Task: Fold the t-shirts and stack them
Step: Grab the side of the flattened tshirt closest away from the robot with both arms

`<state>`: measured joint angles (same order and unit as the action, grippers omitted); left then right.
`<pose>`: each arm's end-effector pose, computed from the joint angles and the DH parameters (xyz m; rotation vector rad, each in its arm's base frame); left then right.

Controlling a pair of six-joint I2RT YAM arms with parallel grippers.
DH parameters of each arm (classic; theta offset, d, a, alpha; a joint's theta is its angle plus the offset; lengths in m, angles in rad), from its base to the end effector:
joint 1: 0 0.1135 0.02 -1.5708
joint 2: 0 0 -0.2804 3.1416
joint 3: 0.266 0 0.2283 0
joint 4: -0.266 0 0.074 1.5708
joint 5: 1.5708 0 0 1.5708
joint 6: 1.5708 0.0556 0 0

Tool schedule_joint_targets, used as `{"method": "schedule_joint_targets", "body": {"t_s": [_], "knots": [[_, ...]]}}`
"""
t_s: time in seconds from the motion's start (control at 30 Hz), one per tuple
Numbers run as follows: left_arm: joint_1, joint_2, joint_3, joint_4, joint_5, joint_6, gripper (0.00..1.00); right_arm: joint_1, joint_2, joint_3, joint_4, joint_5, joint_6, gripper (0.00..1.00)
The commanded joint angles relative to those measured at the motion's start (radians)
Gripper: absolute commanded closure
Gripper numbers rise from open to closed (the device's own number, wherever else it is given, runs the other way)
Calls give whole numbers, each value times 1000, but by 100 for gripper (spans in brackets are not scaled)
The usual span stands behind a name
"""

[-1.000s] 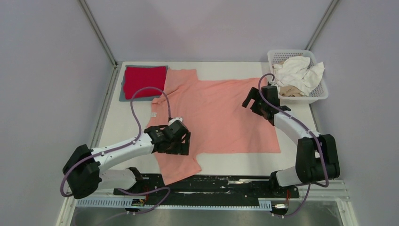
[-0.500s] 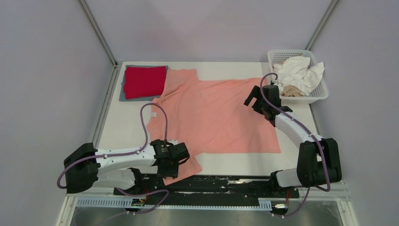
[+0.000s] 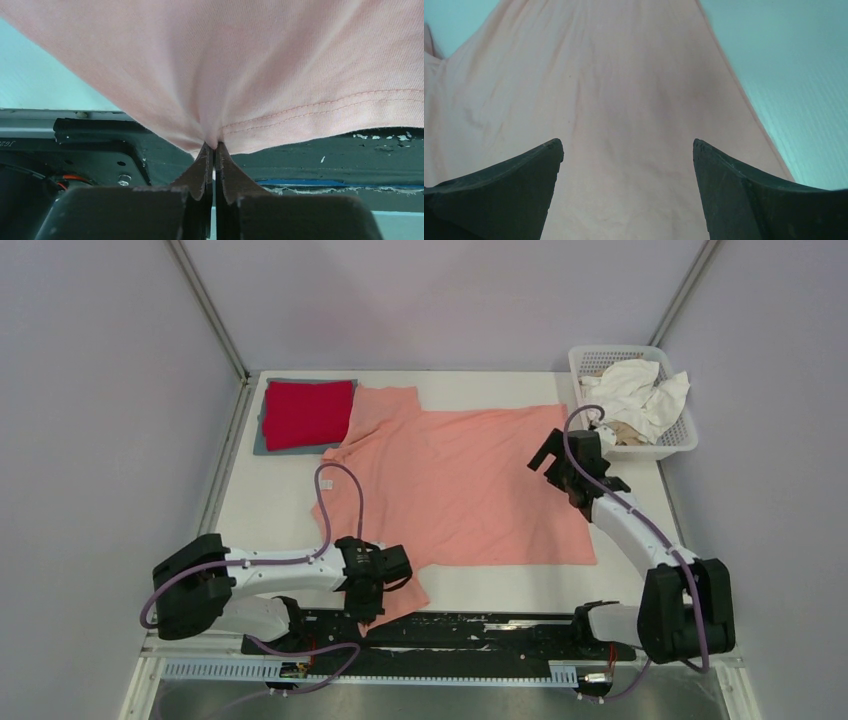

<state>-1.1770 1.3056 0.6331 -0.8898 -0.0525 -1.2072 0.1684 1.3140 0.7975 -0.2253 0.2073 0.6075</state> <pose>0.0631 -0.1441 0.1643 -0.0470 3.0893 0.0178 0.2628 0.0331 0.2414 0.6026 2.2180 0.1611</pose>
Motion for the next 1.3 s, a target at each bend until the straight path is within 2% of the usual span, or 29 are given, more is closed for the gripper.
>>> {"method": "schedule_joint_targets", "body": {"t_s": [0.0,0.17,0.33,0.43,0.67,0.93,1.03,1.13,1.2,1.27], "knots": [[-7,-13,10,-36,-115,-27,100,-16,-134,-58,-49,67,101,0],[-7,-152,38,-5,-227,55,100,-25,-253,-133,-153,26,145,0],[-7,-248,-32,208,-146,266,100,-67,-371,-197,-358,0,199,0],[-7,-283,-26,213,-162,336,100,-93,-449,-272,-427,-3,251,0],[-6,-363,-57,208,-178,351,100,-116,-579,-373,-492,-2,371,0],[29,-411,-80,213,-210,331,100,-116,-541,-426,-458,-1,405,0],[68,-405,-83,214,-206,335,100,-116,-526,-448,-418,-6,416,5],[82,-393,-75,218,-201,346,100,-116,-542,-454,-410,15,414,15],[87,-386,-68,218,-206,347,100,-116,-572,-464,-406,26,419,26],[92,-382,-63,212,-218,347,100,-115,-612,-480,-397,30,428,43]]}}
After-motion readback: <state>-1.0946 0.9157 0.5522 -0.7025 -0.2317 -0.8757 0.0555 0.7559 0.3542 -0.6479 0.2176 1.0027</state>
